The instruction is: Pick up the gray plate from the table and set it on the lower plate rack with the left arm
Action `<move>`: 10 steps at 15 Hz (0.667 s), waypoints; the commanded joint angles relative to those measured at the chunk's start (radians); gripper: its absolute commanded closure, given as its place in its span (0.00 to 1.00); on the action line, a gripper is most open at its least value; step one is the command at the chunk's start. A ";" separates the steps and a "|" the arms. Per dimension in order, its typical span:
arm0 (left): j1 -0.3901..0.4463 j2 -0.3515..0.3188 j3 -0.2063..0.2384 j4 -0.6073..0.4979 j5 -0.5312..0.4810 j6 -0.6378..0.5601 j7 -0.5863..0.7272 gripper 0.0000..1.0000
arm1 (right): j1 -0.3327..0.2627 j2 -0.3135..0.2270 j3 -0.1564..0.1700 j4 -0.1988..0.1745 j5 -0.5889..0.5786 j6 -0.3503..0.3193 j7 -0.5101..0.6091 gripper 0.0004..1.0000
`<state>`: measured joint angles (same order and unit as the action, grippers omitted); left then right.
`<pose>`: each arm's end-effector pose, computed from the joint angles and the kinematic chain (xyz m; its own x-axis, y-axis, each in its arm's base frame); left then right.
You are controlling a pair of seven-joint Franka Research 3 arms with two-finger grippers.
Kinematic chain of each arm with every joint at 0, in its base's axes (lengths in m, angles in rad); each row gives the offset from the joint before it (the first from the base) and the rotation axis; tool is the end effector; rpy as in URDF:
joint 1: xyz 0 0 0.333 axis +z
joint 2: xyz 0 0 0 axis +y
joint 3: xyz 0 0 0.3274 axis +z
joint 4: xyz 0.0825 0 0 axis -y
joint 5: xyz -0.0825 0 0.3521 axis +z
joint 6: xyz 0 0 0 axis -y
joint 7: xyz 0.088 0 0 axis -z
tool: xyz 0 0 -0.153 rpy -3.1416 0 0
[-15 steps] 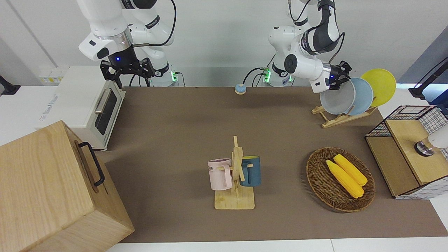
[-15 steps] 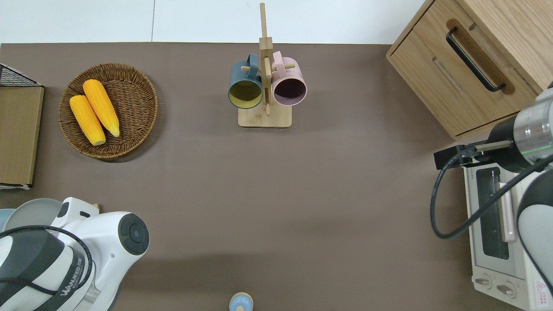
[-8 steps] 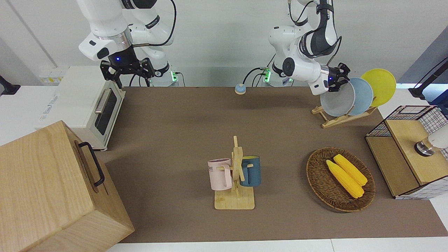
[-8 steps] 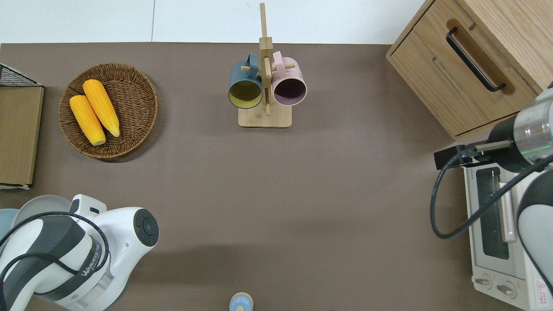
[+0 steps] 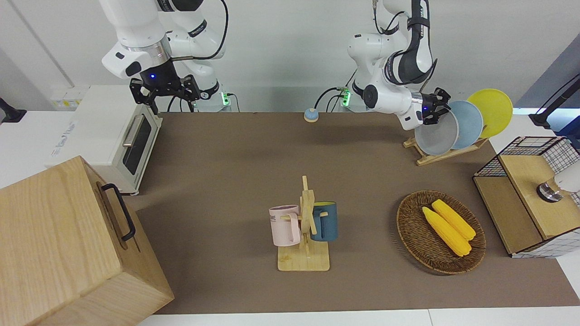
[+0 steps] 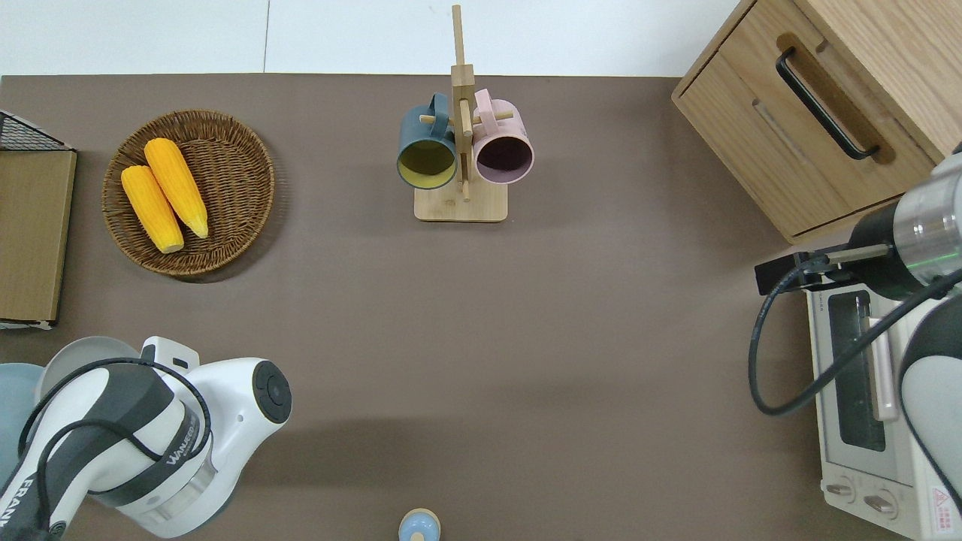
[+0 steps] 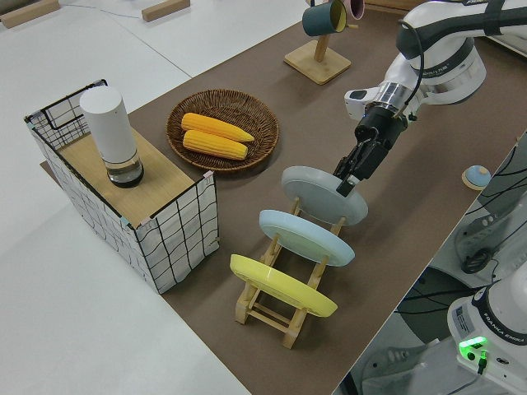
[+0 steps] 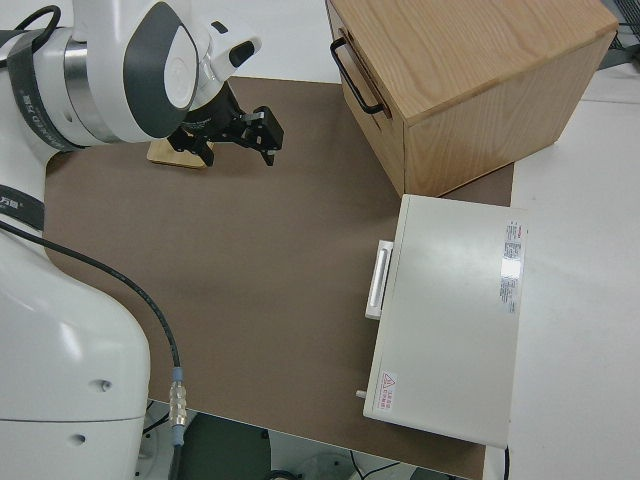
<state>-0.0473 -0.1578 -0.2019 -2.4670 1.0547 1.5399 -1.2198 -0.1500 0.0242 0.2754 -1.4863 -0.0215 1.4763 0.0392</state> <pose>0.3779 0.0428 0.3836 0.8898 0.2511 0.3810 0.4373 -0.2309 -0.8692 0.5159 0.0597 0.6064 0.9959 0.0842 -0.0327 0.0847 -0.9963 0.0162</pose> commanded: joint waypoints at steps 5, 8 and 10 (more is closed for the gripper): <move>-0.013 0.046 -0.001 -0.009 0.024 -0.004 -0.036 0.87 | -0.019 -0.003 0.016 0.009 -0.002 -0.014 0.013 0.02; -0.011 0.049 -0.001 -0.009 0.024 -0.004 -0.035 0.61 | -0.019 -0.001 0.018 0.009 -0.002 -0.014 0.013 0.02; -0.011 0.052 -0.001 -0.009 0.024 -0.004 -0.035 0.17 | -0.019 -0.003 0.018 0.009 -0.002 -0.014 0.013 0.02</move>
<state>-0.0474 -0.1177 -0.2077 -2.4670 1.0575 1.5360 -1.2352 -0.1500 0.0241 0.2754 -1.4863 -0.0215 1.4763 0.0392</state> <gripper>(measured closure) 0.652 0.013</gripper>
